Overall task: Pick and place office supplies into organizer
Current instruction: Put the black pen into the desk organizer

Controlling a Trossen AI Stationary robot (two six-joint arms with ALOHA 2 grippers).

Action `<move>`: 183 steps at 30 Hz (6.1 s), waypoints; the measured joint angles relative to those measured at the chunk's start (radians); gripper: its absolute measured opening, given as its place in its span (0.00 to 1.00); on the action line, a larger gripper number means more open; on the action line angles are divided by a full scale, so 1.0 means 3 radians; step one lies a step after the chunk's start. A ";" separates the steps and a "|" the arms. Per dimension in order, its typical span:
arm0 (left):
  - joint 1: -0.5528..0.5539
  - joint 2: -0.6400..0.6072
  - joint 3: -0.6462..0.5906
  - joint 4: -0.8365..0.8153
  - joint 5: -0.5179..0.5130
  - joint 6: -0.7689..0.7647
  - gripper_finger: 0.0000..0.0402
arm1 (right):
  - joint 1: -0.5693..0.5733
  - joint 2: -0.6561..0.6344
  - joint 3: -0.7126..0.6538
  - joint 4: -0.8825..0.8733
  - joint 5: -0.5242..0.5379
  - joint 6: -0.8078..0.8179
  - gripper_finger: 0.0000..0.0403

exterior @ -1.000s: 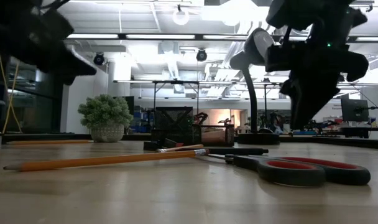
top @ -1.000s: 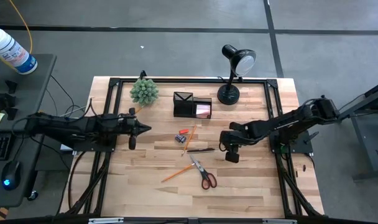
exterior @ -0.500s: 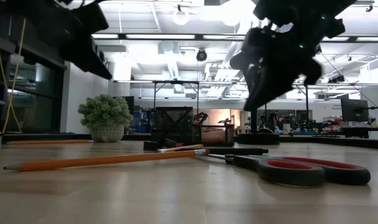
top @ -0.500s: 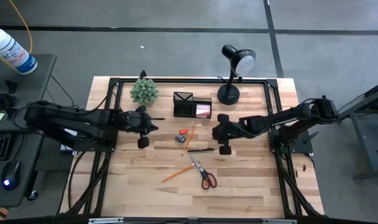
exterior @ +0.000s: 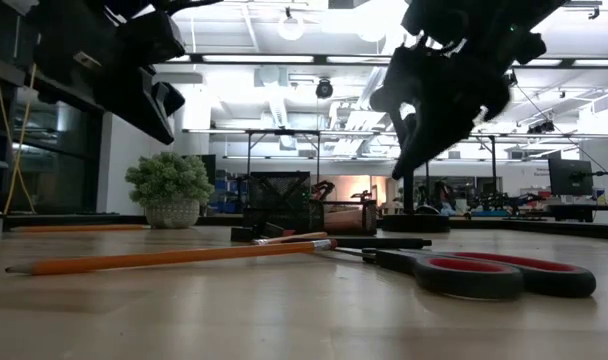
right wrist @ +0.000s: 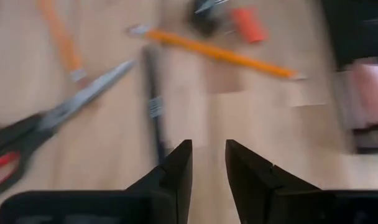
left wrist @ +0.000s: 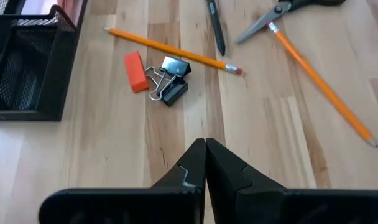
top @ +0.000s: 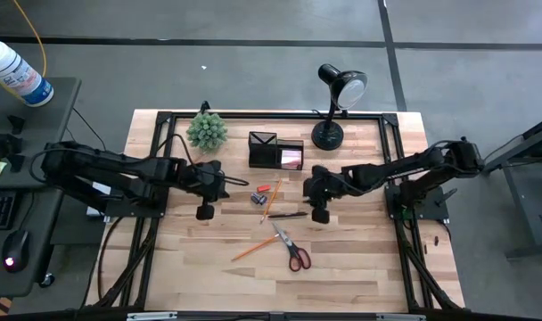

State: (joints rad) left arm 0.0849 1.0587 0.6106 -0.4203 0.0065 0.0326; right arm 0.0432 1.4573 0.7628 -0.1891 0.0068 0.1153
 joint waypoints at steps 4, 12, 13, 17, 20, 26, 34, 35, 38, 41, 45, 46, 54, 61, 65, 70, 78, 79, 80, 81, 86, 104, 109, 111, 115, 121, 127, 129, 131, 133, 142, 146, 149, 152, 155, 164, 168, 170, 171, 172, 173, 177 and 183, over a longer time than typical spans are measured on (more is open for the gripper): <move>0.0000 0.0043 -0.0001 -0.0001 -0.0048 0.0077 0.00 | 0.0020 0.0178 0.0032 -0.0050 -0.0176 -0.0037 0.20; 0.0000 0.0048 -0.0001 -0.0006 0.0001 0.0082 0.00 | 0.0018 0.0801 0.0535 -0.0569 -0.0643 -0.0243 0.20; 0.0000 0.0048 -0.0001 -0.0006 0.0003 0.0084 0.00 | 0.0019 0.0895 0.0647 -0.0711 -0.0678 -0.0277 0.21; 0.0000 0.0048 -0.0001 -0.0007 0.0010 0.0087 0.00 | 0.0018 0.1198 0.1147 -0.1312 -0.0600 -0.0411 0.27; -0.0001 0.0048 -0.0001 -0.0006 0.0013 0.0122 0.00 | 0.0016 0.1303 0.1414 -0.1513 -0.0561 -0.0535 0.31; 0.0000 0.0048 -0.0001 -0.0007 0.0012 0.0224 0.00 | -0.0003 0.1339 0.1552 -0.1671 -0.0487 -0.0650 0.37; -0.0001 0.0048 -0.0001 -0.0005 0.0003 0.0279 0.00 | -0.0147 0.1350 0.1443 -0.1643 -0.0445 -0.0650 0.36; 0.0000 0.0047 -0.0001 -0.0005 0.0003 0.0296 0.00 | -0.0159 0.1353 0.1443 -0.1643 -0.0450 -0.0649 0.35; 0.0000 0.0047 -0.0001 -0.0004 0.0003 0.0313 0.00 | -0.0186 0.1362 0.1443 -0.1625 -0.0452 -0.0650 0.34; 0.0000 0.0047 -0.0001 -0.0004 0.0003 0.0313 0.00 | -0.0190 0.1363 0.1443 -0.1621 -0.0525 -0.0649 0.33; 0.0000 0.0047 -0.0001 -0.0003 0.0003 0.0313 0.00 | -0.0170 0.1363 0.1443 -0.1618 -0.0598 -0.0581 0.33; 0.0000 0.0047 -0.0001 -0.0002 0.0003 0.0313 0.00 | -0.0161 0.1363 0.1443 -0.1617 -0.0593 -0.0562 0.33; 0.0000 0.0047 -0.0001 -0.0002 0.0000 0.0313 0.00 | -0.0132 0.1363 0.1443 -0.1616 -0.0379 -0.0387 0.33; 0.0000 0.0046 -0.0001 -0.0002 -0.0060 0.0312 0.00 | -0.0070 0.1458 0.1443 -0.1631 -0.0464 -0.0296 0.33; -0.0001 0.0046 -0.0001 -0.0003 -0.0059 0.0312 0.00 | 0.0002 0.1485 0.1445 -0.1619 -0.0379 -0.0254 0.33; 0.0000 0.0046 -0.0001 -0.0002 -0.0090 0.0313 0.00 | 0.0053 0.1501 0.1439 -0.1610 -0.0311 -0.0149 0.33; 0.0000 0.0046 -0.0001 -0.0002 -0.0198 0.0319 0.00 | 0.0125 0.1534 0.1443 -0.1585 -0.0303 -0.0144 0.33; 0.0000 0.0046 -0.0001 -0.0002 -0.0198 0.0329 0.00 | 0.0126 0.1535 0.1443 -0.1584 -0.0304 -0.0145 0.32; 0.0000 0.0046 -0.0001 -0.0002 -0.0199 0.0331 0.00 | 0.0127 0.1538 0.1443 -0.1574 -0.0303 -0.0145 0.32; 0.0000 0.0046 -0.0001 -0.0003 -0.0200 0.0333 0.00 | 0.0128 0.1551 0.1444 -0.1558 -0.0302 -0.0140 0.30; -0.0001 0.0046 -0.0001 -0.0002 -0.0237 0.0340 0.00 | 0.0124 0.1572 0.1448 -0.1534 -0.0313 -0.0111 0.20; 0.0000 0.0046 -0.0001 -0.0003 -0.0263 0.0340 0.00 | 0.0122 0.1575 0.1450 -0.1569 -0.0372 -0.0123 0.16; -0.0001 0.0046 -0.0001 -0.0004 -0.0265 0.0340 0.00 | 0.0089 0.1543 0.1468 -0.1630 -0.0419 -0.0126 0.11; 0.0000 0.0046 -0.0001 -0.0004 -0.0290 0.0339 0.00 | 0.0078 0.1543 0.1505 -0.1687 -0.0429 -0.0160 0.10; 0.0000 0.0046 -0.0001 -0.0005 -0.0315 0.0338 0.00 | 0.0072 0.1538 0.1591 -0.1732 -0.0414 -0.0243 0.13; -0.0001 0.0046 -0.0001 -0.0006 -0.0324 0.0338 0.00 | 0.0033 0.1537 0.1705 -0.1911 -0.0337 -0.0323 0.13; -0.0001 0.0046 -0.0001 -0.0016 -0.0324 0.0400 0.00 | -0.0118 0.1532 0.1853 -0.2103 -0.0275 -0.0404 0.11; -0.0001 0.0046 -0.0001 -0.0059 -0.0324 0.0403 0.00 | -0.0184 0.1531 0.1928 -0.2176 -0.0264 -0.0413 0.12; 0.0000 0.0046 -0.0001 -0.0124 -0.0324 0.0404 0.00 | -0.0258 0.1531 0.2020 -0.2255 -0.0214 -0.0427 0.13; -0.0001 0.0046 -0.0001 -0.0230 -0.0324 0.0403 0.00 | -0.0336 0.1531 0.2117 -0.2347 -0.0131 -0.0502 0.12; -0.0001 0.0046 -0.0003 -0.0649 -0.0322 0.0404 0.00 | -0.0796 0.1530 0.2669 -0.2691 0.0269 -0.0623 0.13; 0.0000 0.0046 -0.0003 -0.0605 -0.0323 0.0404 0.00 | -0.1007 0.1530 0.2951 -0.2698 0.0295 -0.0676 0.12; 0.0000 0.0046 -0.0003 -0.0570 -0.0324 0.0406 0.00 | -0.1151 0.1526 0.3128 -0.2667 0.0293 -0.0680 0.11; -0.0001 0.0046 -0.0003 -0.0536 -0.0355 0.0411 0.00 | -0.1284 0.1525 0.3236 -0.2486 0.0232 -0.0683 0.12; -0.0001 0.0046 -0.0003 -0.0511 -0.0376 0.0415 0.00 | -0.1391 0.1525 0.3251 -0.2160 0.0044 -0.0575 0.13; 0.0000 0.0046 -0.0003 -0.0512 -0.0386 0.0413 0.00 | -0.1475 0.1862 0.3251 -0.1368 -0.0282 -0.0466 0.12; 0.0000 0.0046 -0.0003 -0.0516 -0.0386 0.0411 0.00 | -0.1477 0.2072 0.3251 -0.1246 -0.0216 -0.0464 0.13; -0.0001 0.0046 -0.0003 -0.0518 -0.0385 0.0399 0.00 | -0.1510 0.2135 0.3250 -0.1235 -0.0146 -0.0463 0.12; -0.0001 0.0046 -0.0003 -0.0519 -0.0383 0.0398 0.00 | -0.1531 0.2157 0.3250 -0.1234 -0.0125 -0.0461 0.12; -0.0001 0.0046 -0.0003 -0.0519 -0.0373 0.0397 0.00 | -0.1556 0.2168 0.3250 -0.1235 -0.0134 -0.0460 0.11; -0.0001 0.0046 -0.0003 -0.0520 -0.0368 0.0395 0.00 | -0.1579 0.2170 0.3250 -0.1252 -0.0166 -0.0447 0.11; -0.0001 0.0046 -0.0003 -0.0520 -0.0363 0.0396 0.00 | -0.1635 0.2170 0.3250 -0.1352 -0.0239 -0.0387 0.15; 0.0000 0.0046 -0.0003 -0.0521 -0.0377 0.0398 0.00 | -0.1639 0.2170 0.3251 -0.1388 -0.0395 -0.0386 0.24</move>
State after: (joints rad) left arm 0.0849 1.0725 0.6098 -0.5766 -0.1065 0.1520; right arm -0.4486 2.1082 1.7382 -0.6054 -0.1117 -0.0006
